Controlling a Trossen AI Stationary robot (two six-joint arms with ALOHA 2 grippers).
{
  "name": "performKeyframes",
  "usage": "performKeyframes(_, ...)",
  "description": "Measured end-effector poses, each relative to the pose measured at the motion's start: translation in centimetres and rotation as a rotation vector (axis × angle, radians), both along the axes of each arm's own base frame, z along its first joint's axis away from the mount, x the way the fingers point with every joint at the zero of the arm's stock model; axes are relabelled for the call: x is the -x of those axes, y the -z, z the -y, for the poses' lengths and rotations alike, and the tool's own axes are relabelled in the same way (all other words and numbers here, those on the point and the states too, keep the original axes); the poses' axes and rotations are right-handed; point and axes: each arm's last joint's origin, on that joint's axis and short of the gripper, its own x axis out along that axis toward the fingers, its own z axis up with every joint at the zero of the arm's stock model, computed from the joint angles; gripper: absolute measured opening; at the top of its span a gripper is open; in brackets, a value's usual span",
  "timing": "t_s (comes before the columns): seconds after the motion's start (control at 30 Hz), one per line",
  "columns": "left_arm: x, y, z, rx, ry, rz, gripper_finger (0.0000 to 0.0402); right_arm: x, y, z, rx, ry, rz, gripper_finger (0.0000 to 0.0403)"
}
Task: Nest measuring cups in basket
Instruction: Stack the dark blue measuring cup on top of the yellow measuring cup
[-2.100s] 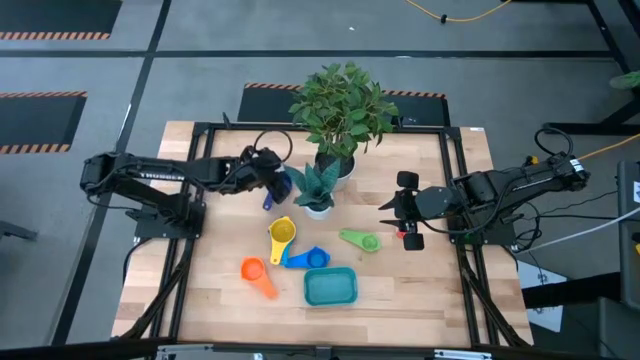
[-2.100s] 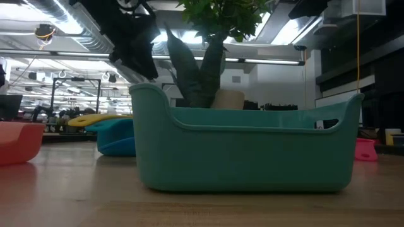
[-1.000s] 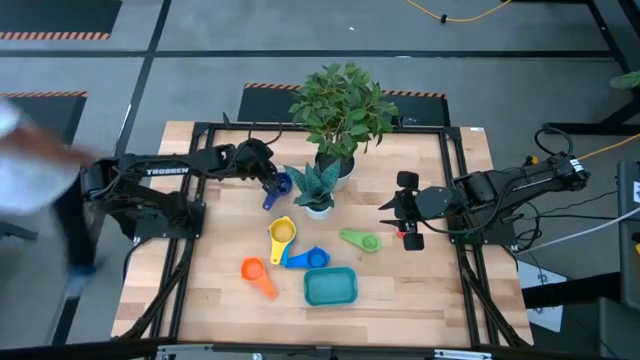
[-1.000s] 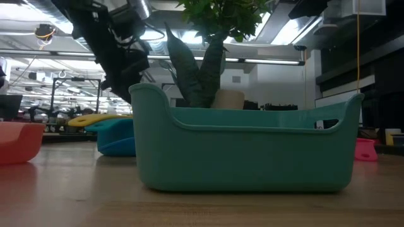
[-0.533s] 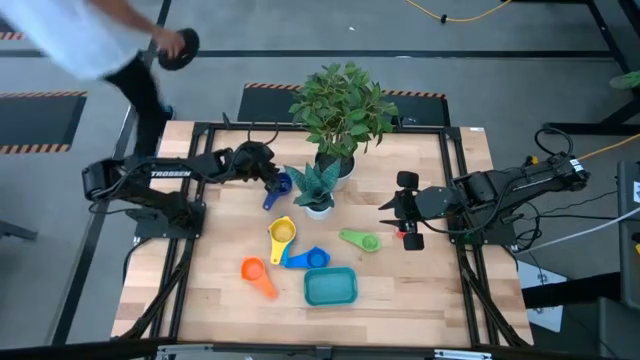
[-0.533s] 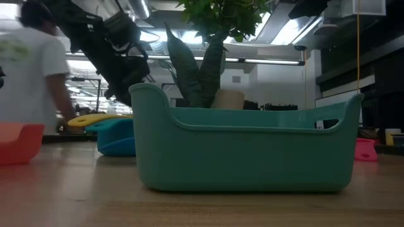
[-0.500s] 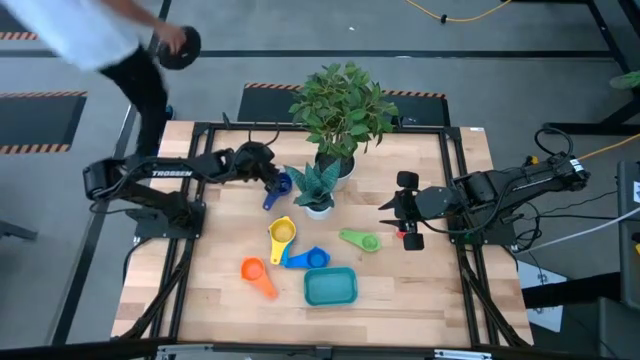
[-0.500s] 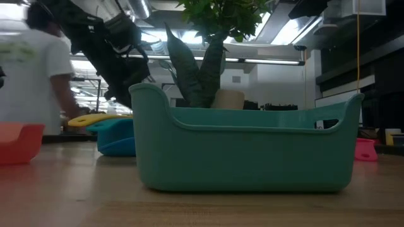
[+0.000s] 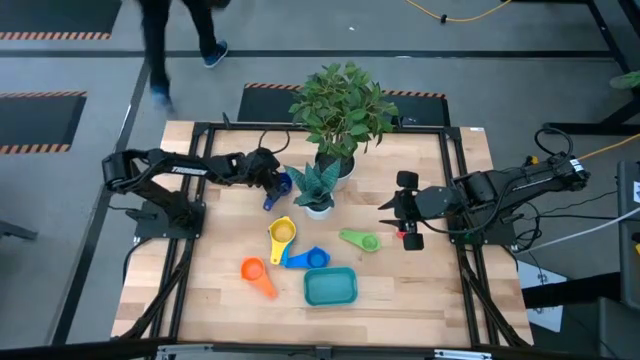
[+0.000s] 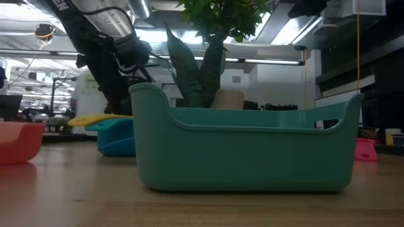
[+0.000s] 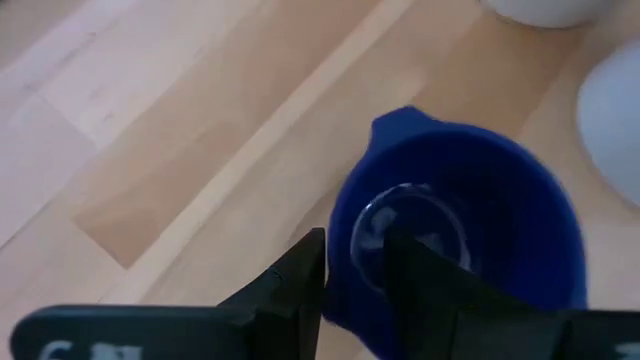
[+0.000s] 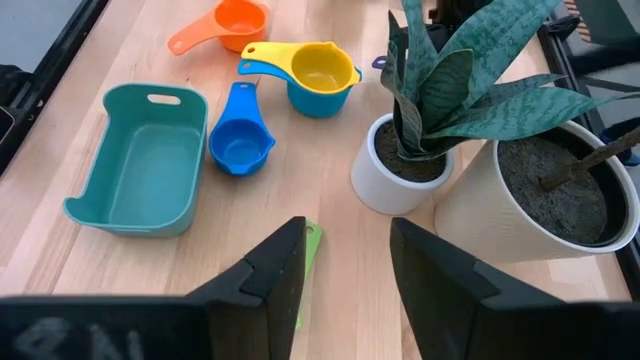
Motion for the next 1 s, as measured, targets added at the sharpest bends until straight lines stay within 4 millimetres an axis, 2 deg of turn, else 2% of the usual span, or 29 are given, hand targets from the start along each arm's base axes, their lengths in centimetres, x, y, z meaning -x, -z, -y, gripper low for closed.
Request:
performKeyframes(0.17,0.0,0.0,0.0,0.002,-0.004,0.005,0.0078,0.0,0.0,0.0,-0.002,0.001,0.005,0.0152)
performKeyframes(0.4,-0.1,-0.2,-0.1,-0.005,-0.014,0.013,0.0012,-0.1,-0.1,0.0,-0.005,0.002,0.009,0.0152)
performKeyframes(0.67,0.2,-0.5,0.1,0.012,-0.033,0.02,0.0009,-0.1,-0.1,0.0,-0.005,0.002,0.009,0.0152)
performKeyframes(0.77,0.6,-1.4,0.3,0.022,-0.049,0.05,0.0006,-0.1,-0.1,0.0,-0.006,0.002,0.01,0.0152)
performKeyframes(1.0,3.3,-4.1,1.6,0.097,-0.115,0.073,0.0005,-0.1,-0.1,0.0,-0.006,0.002,0.01,0.0152)
